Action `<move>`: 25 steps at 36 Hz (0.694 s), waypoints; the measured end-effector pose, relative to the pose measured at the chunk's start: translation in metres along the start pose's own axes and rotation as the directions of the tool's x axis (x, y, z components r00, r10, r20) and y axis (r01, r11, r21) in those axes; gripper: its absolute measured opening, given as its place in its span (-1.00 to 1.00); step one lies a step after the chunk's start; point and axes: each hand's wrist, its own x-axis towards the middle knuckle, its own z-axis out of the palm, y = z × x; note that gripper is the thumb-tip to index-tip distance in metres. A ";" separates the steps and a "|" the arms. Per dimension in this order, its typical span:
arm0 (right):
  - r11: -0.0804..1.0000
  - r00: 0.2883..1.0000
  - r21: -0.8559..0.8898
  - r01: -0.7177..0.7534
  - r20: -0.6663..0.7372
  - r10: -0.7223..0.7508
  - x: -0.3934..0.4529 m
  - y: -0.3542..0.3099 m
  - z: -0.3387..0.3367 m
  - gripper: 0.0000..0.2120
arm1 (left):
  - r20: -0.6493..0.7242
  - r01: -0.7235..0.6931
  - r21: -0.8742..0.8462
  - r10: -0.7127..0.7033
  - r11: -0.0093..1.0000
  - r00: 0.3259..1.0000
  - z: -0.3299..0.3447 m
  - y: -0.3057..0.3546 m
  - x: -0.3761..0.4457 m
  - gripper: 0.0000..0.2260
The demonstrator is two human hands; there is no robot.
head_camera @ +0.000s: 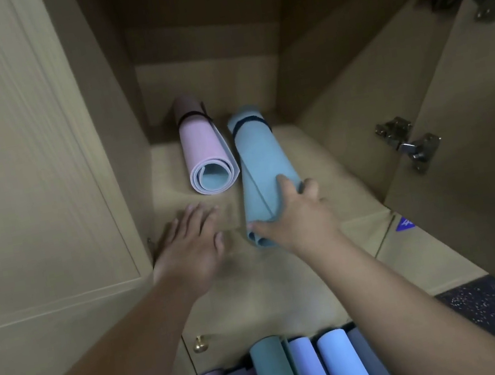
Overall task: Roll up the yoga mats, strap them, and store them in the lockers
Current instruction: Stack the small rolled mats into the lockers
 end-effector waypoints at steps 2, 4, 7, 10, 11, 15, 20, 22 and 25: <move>1.000 1.000 -0.001 0.012 -0.005 -0.012 0.003 -0.003 0.003 -0.12 | 0.079 0.025 -0.022 -0.023 0.999 0.997 -0.001 0.001 0.000 -0.20; 0.997 0.999 0.070 0.025 -0.026 -0.023 0.011 -0.006 0.000 -0.17 | 0.083 0.027 -0.010 -0.026 1.000 0.996 -0.001 0.001 0.000 -0.19; 0.963 0.995 0.268 0.037 -0.098 -0.011 0.028 -0.009 -0.007 -0.24 | 0.053 0.022 0.012 -0.023 1.000 0.998 0.002 -0.002 0.000 -0.25; 0.899 0.990 0.436 0.044 -0.138 0.019 0.050 -0.006 -0.010 -0.35 | 0.018 0.014 -0.011 -0.013 1.000 1.000 0.005 -0.005 0.001 -0.44; 0.875 0.990 0.482 0.047 -0.136 0.022 0.060 -0.004 -0.010 -0.40 | -0.004 0.010 -0.011 -0.010 1.000 1.000 0.007 -0.007 0.002 -0.48; 0.783 0.991 0.616 0.083 -0.133 0.000 0.094 0.005 -0.005 -0.46 | -0.038 -0.021 -0.009 0.021 1.000 0.999 0.009 -0.009 0.001 -0.54; 0.702 0.997 0.707 0.079 -0.066 -0.045 0.127 0.002 0.005 -0.58 | -0.093 -0.054 0.002 0.054 0.999 0.994 0.010 -0.009 0.002 -0.59; 0.712 0.996 0.696 0.088 -0.049 -0.075 0.137 -0.004 0.009 -0.59 | -0.100 -0.051 0.006 0.052 0.999 0.994 0.010 -0.009 0.002 -0.59; 0.742 0.990 0.659 0.123 -0.035 -0.133 0.149 -0.015 0.012 -0.62 | -0.103 -0.051 0.010 0.052 0.999 0.993 0.010 -0.009 0.002 -0.59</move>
